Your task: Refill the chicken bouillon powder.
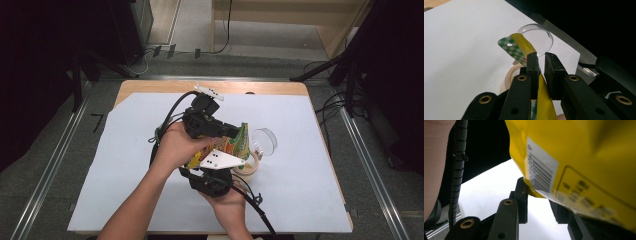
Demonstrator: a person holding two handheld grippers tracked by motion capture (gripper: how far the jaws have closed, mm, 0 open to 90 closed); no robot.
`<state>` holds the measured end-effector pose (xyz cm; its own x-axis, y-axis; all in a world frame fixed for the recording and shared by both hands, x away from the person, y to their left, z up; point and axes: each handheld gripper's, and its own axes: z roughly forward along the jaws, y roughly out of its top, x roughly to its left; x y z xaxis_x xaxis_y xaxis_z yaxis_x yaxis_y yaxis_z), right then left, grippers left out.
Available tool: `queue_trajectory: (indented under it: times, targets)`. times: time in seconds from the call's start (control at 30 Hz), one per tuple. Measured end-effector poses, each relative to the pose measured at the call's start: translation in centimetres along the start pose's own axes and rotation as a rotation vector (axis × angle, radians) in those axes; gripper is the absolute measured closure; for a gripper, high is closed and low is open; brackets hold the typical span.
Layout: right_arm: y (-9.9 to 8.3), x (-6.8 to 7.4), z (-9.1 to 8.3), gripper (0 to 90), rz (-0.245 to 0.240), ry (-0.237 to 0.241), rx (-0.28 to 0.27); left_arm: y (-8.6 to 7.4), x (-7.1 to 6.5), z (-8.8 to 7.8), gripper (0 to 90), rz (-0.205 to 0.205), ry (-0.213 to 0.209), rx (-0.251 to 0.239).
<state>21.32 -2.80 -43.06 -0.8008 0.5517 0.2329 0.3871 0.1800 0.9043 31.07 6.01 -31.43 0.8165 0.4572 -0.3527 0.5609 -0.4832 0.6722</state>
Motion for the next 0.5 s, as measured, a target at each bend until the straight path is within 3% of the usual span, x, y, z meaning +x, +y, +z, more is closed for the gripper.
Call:
queue_trajectory:
  times: [0.5]
  targets:
    - [0.16,0.14,-0.14,71.0,-0.006,-0.001,0.005,0.01,0.34,-0.08,82.2,-0.008,-0.005,-0.004]
